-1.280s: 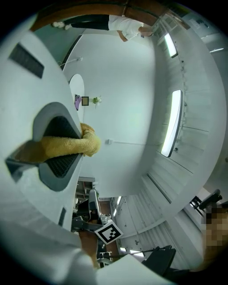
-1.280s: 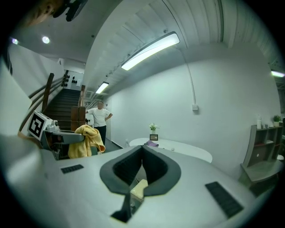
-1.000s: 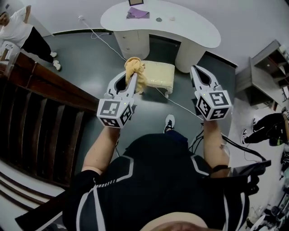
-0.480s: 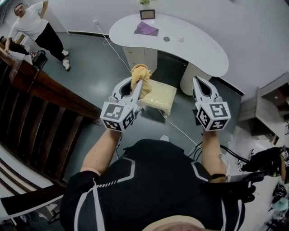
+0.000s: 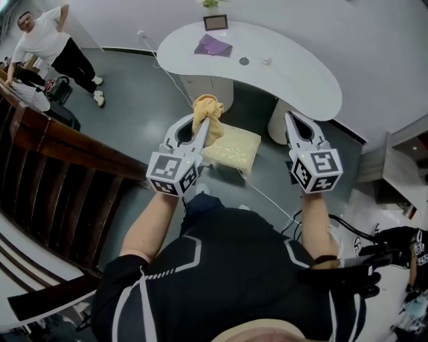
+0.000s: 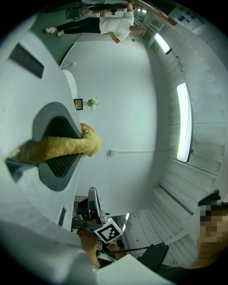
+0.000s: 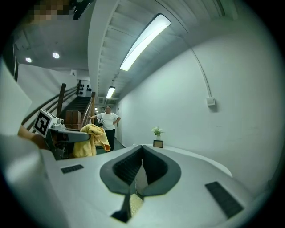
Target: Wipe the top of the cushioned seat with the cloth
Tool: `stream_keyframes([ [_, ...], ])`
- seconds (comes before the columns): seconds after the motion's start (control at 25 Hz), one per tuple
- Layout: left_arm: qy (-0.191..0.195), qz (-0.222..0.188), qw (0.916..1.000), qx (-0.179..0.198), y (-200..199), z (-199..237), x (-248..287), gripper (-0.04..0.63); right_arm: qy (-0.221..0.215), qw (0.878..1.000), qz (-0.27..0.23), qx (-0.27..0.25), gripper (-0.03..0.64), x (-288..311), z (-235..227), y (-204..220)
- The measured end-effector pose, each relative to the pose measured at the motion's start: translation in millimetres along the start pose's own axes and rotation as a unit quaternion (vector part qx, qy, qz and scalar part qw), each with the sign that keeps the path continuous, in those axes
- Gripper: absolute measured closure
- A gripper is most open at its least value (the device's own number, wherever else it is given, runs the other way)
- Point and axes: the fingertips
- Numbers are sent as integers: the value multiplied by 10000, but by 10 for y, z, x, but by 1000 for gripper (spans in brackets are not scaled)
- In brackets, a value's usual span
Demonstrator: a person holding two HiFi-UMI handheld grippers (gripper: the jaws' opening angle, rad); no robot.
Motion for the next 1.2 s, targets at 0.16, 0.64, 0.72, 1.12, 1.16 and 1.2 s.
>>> stream_keyframes([
  [0.16,193,53,9998,-6,40,156,249,531,148,9999,72,1,611,227,-104,15],
  [0.64,784,254,9966,21,112,910,1017,531,563,9981,156,181,611,1079,-316,106],
  [0.72,884,305,9956,35,139,1028,1128,531,596,9978,205,201,611,1233,-319,135],
  [1.12,1579,768,9845,-18,518,1349,1629,531,1084,9909,697,383,611,1623,-397,472],
  [1.16,1642,824,9830,3,571,1368,1673,531,1128,9902,711,404,611,1662,-410,516],
  [1.2,1690,892,9816,28,632,1383,1724,531,1158,9897,718,441,611,1701,-425,566],
])
Point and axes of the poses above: the fingertips, and each gripper's own axes: x forward along the fingers, z to its left, y out of its underside, and after that the axes turned 6 degrees about -x, right-handed
